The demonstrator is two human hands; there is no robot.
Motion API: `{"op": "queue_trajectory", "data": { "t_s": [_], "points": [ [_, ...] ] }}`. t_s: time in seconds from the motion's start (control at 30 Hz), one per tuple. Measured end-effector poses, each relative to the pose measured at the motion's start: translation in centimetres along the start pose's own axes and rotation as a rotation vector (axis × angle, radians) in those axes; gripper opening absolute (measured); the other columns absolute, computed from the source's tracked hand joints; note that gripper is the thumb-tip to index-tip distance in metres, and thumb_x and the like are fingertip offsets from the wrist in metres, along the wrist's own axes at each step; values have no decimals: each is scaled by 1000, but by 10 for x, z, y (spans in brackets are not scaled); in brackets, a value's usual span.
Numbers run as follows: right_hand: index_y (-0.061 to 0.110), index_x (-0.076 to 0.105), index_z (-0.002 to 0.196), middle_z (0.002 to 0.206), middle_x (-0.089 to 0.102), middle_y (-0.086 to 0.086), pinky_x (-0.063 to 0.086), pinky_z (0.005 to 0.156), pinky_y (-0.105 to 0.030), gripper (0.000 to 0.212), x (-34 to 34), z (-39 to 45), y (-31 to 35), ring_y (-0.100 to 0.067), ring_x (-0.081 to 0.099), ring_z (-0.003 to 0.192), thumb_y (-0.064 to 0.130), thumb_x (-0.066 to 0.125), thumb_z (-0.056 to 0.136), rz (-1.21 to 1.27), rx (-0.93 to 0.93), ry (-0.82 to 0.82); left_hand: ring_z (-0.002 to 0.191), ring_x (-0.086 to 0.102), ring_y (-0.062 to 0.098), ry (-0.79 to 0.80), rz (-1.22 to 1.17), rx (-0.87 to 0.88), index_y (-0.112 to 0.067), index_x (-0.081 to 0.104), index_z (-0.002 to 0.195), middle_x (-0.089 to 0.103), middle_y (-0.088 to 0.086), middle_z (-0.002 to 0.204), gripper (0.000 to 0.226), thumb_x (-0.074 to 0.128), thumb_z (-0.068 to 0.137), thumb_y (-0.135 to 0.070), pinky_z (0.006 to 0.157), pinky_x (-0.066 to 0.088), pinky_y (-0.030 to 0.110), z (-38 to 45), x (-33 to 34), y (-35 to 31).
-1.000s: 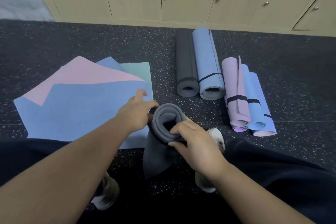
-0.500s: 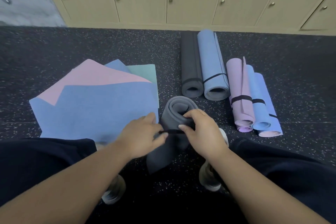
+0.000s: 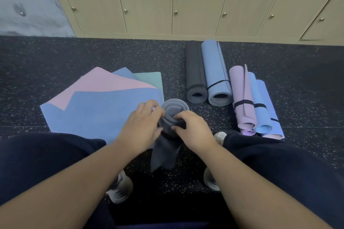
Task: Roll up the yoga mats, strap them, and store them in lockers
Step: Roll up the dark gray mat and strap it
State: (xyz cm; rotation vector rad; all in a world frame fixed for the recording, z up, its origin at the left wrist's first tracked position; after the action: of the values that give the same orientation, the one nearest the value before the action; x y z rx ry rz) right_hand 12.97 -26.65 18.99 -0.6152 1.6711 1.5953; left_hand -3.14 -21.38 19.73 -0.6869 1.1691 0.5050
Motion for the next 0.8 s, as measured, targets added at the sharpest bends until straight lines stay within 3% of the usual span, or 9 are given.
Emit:
{"op": "queue_trajectory", "data": {
  "t_s": [0.07,0.13,0.2,0.3,0.37,0.47,0.57,0.7,0.8],
  "points": [
    [17,62,118,121,58,4,33,91,-16,32,-2,-7,4,-11,52,112,12,64,86,28,-51,38,122,47,34,104,44,23,-16,53,131,43,10,140,70,83,68,-29,87,49,48,-5,3,3],
    [18,57,122,127,53,5,34,92,-16,40,0,-15,8,-7,51,107,5,59,84,81,-110,72,133,35,26,217,-16,-89,-23,39,141,18,1,155,68,71,82,-37,99,42,41,-11,12,3],
    [16,51,121,131,45,5,40,90,-24,42,3,-22,11,-8,51,96,-1,54,82,133,-128,57,128,41,26,203,-21,-179,-23,43,132,10,-2,156,51,62,89,-40,94,44,37,-11,14,2],
    [13,48,103,117,42,0,44,78,-41,25,7,-30,11,-25,54,81,-1,50,83,91,-40,-75,122,47,26,160,-34,-214,-22,47,122,13,-1,156,37,58,91,-39,87,46,35,-8,11,6],
    [13,50,103,116,42,-2,42,78,-39,19,12,-32,10,-27,54,87,3,49,87,-18,0,-41,121,48,26,164,-77,-252,-21,47,122,12,-3,156,34,57,93,-35,88,45,35,-7,10,14],
    [14,51,125,130,42,0,43,90,-38,34,25,-31,6,-26,52,108,9,48,91,-134,-101,110,125,48,23,152,-138,-280,-22,48,126,10,-5,158,34,57,94,-30,89,45,33,-5,10,20],
    [13,46,133,142,36,3,45,92,-41,44,28,-24,5,-27,52,113,9,49,90,-142,-116,137,130,43,19,156,-201,-292,-23,49,129,8,-7,159,35,56,95,-27,90,42,29,-2,11,20],
    [11,53,113,123,41,-3,47,80,-43,24,24,-11,1,-31,53,98,12,51,89,-206,-124,127,130,41,15,162,-286,-210,-22,52,127,11,-9,157,33,57,94,-24,86,36,23,1,10,20],
    [7,57,102,119,40,-4,46,79,-40,18,24,-6,-2,-29,48,102,21,51,93,-316,-134,180,123,47,16,182,-279,-167,-22,52,126,12,-9,156,32,57,95,-24,79,34,21,2,9,22]
  ]
}}
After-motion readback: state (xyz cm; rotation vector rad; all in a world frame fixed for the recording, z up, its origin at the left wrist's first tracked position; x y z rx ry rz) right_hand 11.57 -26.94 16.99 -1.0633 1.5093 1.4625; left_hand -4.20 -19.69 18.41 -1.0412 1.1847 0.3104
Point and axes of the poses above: each hand's wrist, its own z-axis towards the middle knuckle, its own x-axis out of the palm, y = z × x, the point moved 1 cm from there along z, towards the middle knuckle
